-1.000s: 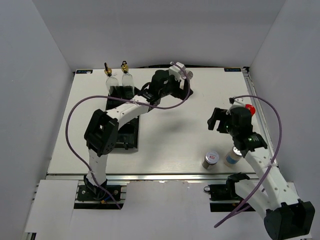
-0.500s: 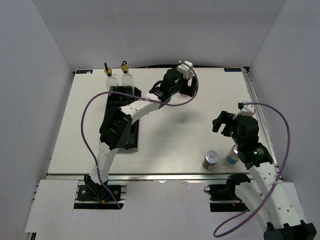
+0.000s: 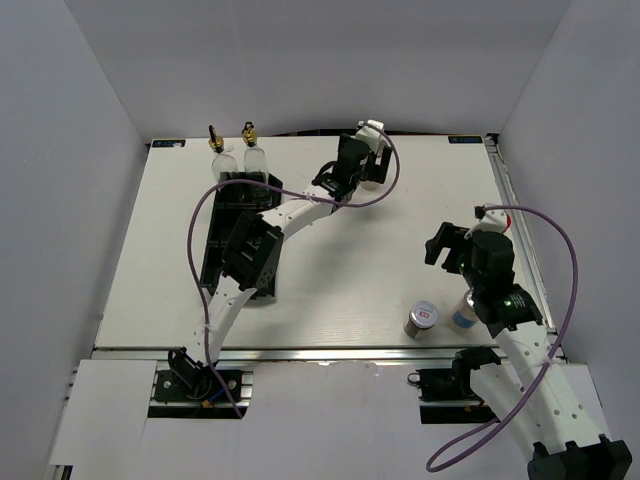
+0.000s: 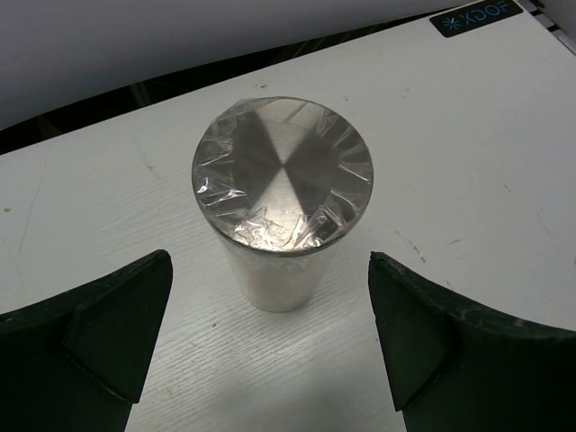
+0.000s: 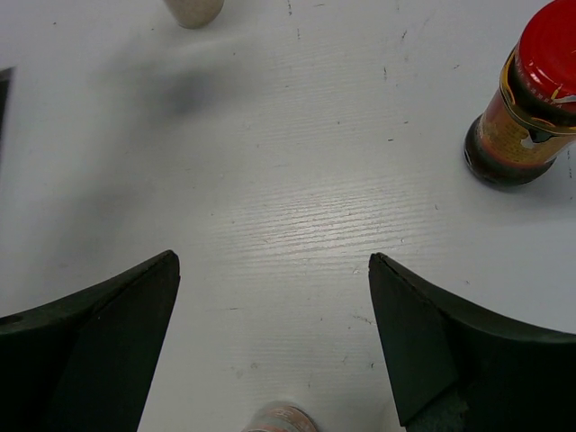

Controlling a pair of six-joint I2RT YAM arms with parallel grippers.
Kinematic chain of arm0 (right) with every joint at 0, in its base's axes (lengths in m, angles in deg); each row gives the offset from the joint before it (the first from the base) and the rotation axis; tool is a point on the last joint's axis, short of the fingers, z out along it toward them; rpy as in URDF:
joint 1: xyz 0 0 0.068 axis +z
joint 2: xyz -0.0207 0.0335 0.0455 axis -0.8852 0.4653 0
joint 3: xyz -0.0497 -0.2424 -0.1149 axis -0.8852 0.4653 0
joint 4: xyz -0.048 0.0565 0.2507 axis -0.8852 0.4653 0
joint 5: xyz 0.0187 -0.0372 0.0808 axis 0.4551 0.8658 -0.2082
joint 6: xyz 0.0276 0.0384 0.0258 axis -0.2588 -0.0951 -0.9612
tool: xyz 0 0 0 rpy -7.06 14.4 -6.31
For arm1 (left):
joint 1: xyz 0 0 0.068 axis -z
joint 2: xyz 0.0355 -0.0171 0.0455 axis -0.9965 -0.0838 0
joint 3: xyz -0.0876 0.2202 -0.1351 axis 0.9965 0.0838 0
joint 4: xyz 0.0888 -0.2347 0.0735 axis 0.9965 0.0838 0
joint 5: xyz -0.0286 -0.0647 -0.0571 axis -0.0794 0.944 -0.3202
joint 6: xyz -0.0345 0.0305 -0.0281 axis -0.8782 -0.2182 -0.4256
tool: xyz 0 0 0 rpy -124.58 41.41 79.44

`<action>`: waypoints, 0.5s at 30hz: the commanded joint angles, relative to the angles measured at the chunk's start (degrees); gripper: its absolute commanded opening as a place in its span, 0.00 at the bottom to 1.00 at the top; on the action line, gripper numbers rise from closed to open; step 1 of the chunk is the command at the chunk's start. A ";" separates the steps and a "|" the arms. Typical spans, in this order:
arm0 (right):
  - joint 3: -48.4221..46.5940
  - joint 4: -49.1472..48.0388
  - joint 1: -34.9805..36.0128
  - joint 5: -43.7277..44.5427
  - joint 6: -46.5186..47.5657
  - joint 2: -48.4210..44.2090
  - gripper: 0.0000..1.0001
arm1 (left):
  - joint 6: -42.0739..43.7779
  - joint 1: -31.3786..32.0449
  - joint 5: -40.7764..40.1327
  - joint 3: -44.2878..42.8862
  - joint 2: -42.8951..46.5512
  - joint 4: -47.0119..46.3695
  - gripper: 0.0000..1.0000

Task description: Organize the condiment bottles

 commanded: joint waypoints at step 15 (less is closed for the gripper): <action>-0.11 -2.57 -0.02 -2.17 -1.05 1.18 0.89 | 2.86 -0.17 -4.77 -6.74 -8.10 -24.96 0.98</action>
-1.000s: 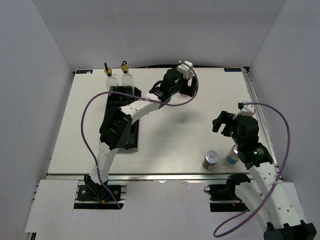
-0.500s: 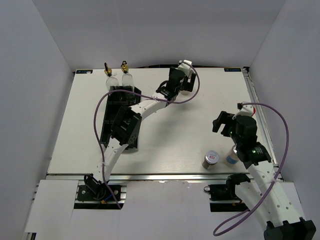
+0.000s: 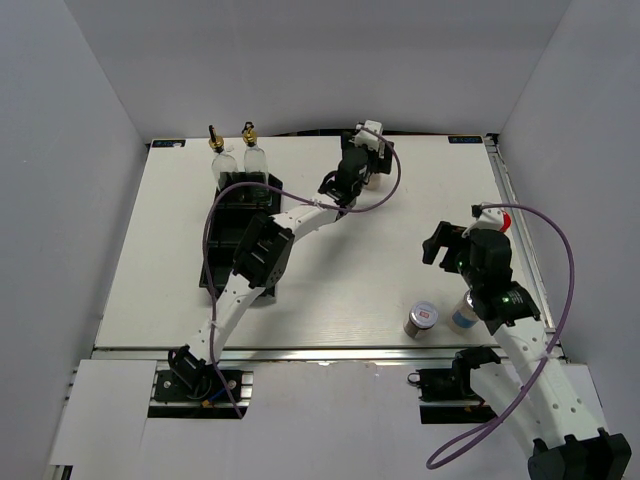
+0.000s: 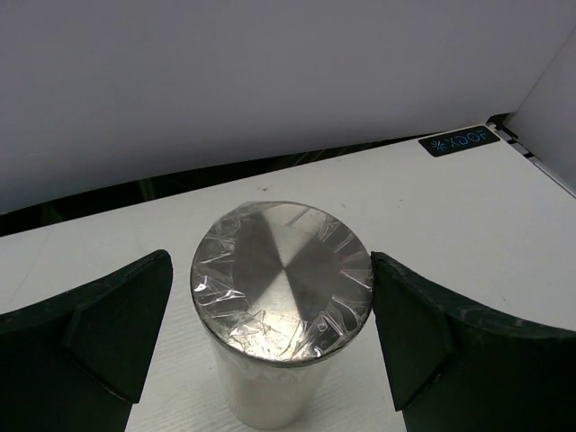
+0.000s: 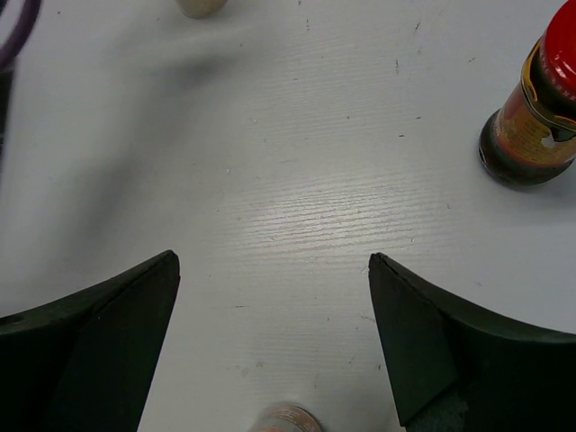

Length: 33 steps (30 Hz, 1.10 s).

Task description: Organize the condiment bottles

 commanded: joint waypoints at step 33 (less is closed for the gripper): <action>4.20 -5.01 -0.38 -3.15 -1.55 -1.62 0.89 | -5.89 1.15 -19.55 77.71 86.52 1.19 0.00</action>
